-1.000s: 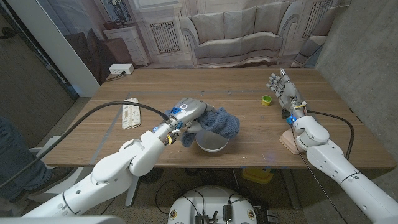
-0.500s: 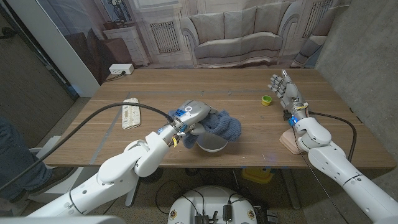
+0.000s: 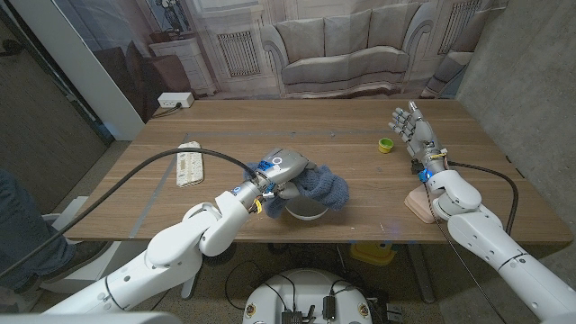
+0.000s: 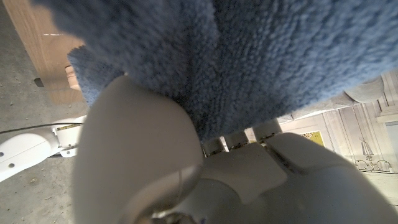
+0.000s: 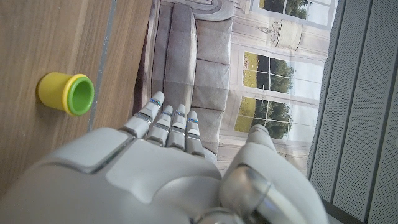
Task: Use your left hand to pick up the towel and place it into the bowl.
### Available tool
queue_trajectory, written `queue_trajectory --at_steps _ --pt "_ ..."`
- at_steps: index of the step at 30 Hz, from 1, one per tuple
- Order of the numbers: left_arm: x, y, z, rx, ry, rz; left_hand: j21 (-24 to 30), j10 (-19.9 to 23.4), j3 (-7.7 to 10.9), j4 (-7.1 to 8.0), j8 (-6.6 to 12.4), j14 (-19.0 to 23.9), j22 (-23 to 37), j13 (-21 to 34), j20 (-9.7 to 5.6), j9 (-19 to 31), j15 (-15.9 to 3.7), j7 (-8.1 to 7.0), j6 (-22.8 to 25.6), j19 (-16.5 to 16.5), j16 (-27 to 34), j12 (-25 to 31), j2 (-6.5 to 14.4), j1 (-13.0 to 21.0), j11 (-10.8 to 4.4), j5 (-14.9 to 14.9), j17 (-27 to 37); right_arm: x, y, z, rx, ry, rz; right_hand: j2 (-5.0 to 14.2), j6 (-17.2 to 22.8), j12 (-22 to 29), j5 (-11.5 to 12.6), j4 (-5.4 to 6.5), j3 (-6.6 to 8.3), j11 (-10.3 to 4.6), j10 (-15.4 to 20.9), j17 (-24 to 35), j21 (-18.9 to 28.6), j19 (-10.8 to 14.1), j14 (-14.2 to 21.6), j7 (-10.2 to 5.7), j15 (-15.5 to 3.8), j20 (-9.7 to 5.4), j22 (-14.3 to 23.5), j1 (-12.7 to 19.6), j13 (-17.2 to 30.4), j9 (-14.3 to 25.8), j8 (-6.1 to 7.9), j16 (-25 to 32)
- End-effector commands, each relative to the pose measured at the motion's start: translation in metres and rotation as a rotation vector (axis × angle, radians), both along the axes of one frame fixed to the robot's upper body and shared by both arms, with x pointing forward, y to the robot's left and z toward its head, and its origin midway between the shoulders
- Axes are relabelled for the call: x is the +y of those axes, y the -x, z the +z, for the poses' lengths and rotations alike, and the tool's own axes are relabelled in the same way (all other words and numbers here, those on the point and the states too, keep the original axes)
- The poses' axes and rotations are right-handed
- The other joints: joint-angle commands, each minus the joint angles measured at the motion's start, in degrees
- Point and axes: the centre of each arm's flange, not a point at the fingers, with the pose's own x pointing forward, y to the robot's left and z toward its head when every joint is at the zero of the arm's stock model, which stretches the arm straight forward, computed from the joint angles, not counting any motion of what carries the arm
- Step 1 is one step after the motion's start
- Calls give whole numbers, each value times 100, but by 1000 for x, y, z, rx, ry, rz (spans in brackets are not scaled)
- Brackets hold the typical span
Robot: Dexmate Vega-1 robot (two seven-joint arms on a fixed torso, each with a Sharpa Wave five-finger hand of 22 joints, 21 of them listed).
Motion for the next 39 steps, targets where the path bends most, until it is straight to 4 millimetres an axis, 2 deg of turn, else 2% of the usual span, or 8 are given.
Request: queue_trajectory --at_steps 1,15,25,39 --pt "-4 1 -8 9 -6 36 -34 13 289 241 159 358 32 -1 -595 32 -834 61 139 543 13 -15 95 -64 -38 43 10 0 1 4 11 14 -1 10 44 0 -17 -24 9 10 43 20 -12 53 31 -4 33 -75 21 1 26 12 -5 -31" --pt "-7 -7 -15 37 -6 53 -47 33 303 237 155 335 34 11 -586 29 -841 46 142 526 -1 -30 99 -72 -37 44 18 -2 3 -6 13 2 0 14 45 0 -17 -29 6 2 45 20 -34 51 31 -8 30 -80 23 -3 26 12 -5 -32" --pt "-10 -23 -22 68 6 57 -53 39 311 235 163 323 35 21 -583 27 -841 45 169 521 -9 -41 98 -81 -49 43 23 -2 2 -10 15 2 7 14 46 2 -17 -33 3 17 49 20 -42 65 33 2 29 -69 23 -4 26 12 -4 -32" --pt "-13 -35 -22 88 11 51 -70 67 317 234 171 320 36 30 -575 23 -834 41 203 491 -13 -48 93 -97 -50 42 29 -4 4 -11 7 -8 0 16 46 3 -17 -37 0 14 53 20 -56 70 37 0 32 -70 24 -6 26 12 -4 -31"
